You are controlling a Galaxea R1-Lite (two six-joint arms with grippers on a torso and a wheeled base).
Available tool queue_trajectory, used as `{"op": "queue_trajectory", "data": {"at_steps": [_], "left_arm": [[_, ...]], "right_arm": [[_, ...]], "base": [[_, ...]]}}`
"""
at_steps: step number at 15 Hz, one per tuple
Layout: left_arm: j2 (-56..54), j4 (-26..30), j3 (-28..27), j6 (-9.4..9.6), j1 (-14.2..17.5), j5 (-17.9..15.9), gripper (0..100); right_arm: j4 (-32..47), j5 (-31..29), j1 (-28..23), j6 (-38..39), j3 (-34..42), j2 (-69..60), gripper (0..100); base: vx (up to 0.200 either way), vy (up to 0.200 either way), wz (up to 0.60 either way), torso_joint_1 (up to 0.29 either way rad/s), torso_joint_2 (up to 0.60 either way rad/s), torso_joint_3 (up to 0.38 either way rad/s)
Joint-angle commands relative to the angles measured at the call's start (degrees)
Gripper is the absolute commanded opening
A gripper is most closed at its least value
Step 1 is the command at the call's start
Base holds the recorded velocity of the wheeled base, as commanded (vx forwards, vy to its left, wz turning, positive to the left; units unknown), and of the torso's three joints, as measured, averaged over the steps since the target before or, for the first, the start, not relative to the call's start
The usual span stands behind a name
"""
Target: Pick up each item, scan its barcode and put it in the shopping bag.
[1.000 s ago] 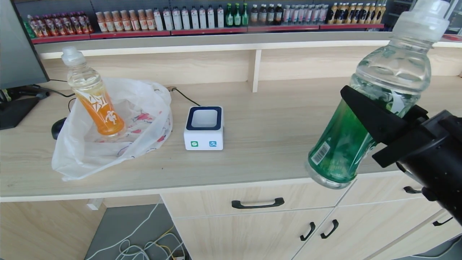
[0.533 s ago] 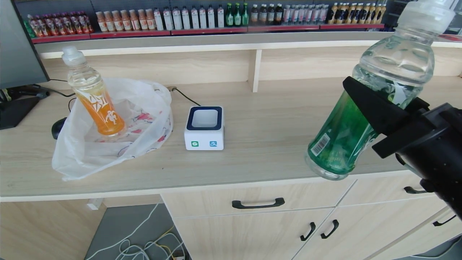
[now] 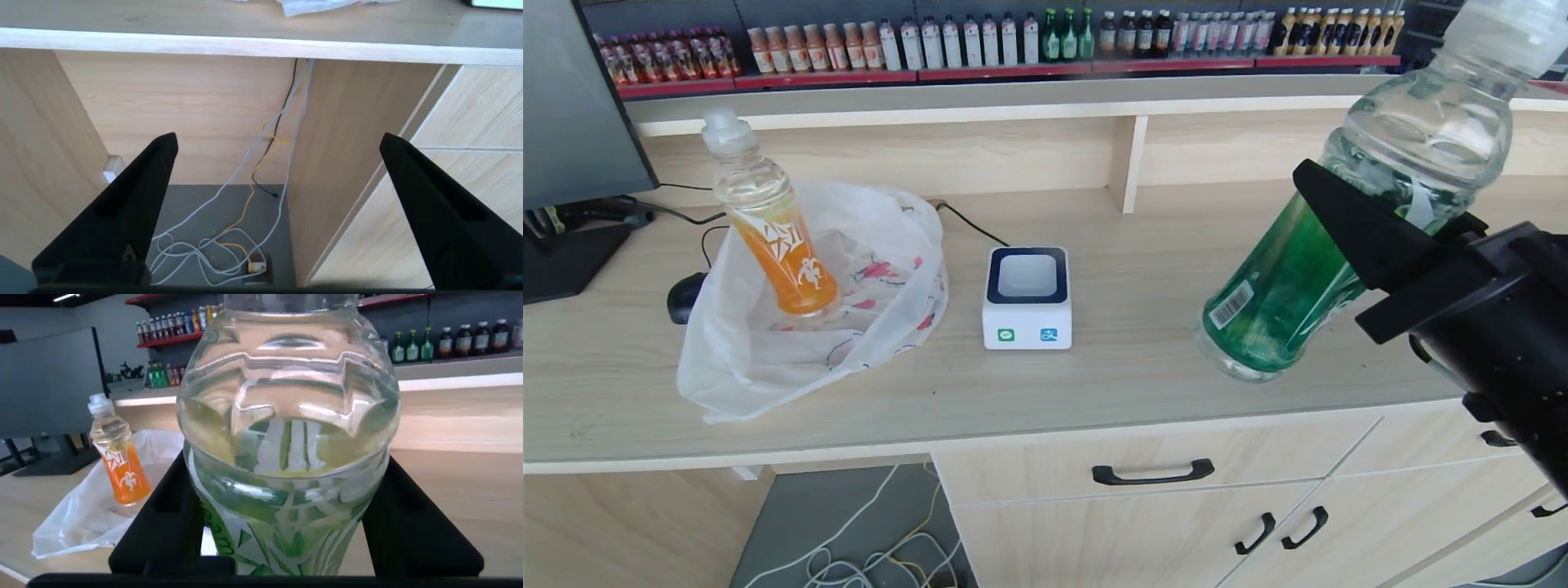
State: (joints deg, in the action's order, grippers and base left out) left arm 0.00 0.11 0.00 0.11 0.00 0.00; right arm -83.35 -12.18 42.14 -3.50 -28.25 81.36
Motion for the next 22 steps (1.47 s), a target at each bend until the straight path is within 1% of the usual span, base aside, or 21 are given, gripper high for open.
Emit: {"op": "queue_trajectory", "data": {"at_steps": [1, 7, 22], "left_arm": [[0.0, 0.0, 0.0, -0.02, 0.0, 0.0, 100], [0.0, 0.0, 0.0, -0.02, 0.0, 0.0, 100], [0.0, 0.0, 0.0, -0.02, 0.1, 0.0, 100]], "right_arm": [[0.2, 0.0, 0.0, 0.0, 0.4, 0.1, 0], [0.0, 0.0, 0.0, 0.0, -0.2, 1.3, 0], [0.0, 0.1, 0.0, 0.0, -0.6, 1.9, 0]], "base": [[0.0, 0.2, 0.0, -0.012, 0.0, 0.012], [0.0, 0.2, 0.0, 0.004, 0.0, 0.003], [0.0, 0.0, 0.0, 0.0, 0.0, 0.0]]}}
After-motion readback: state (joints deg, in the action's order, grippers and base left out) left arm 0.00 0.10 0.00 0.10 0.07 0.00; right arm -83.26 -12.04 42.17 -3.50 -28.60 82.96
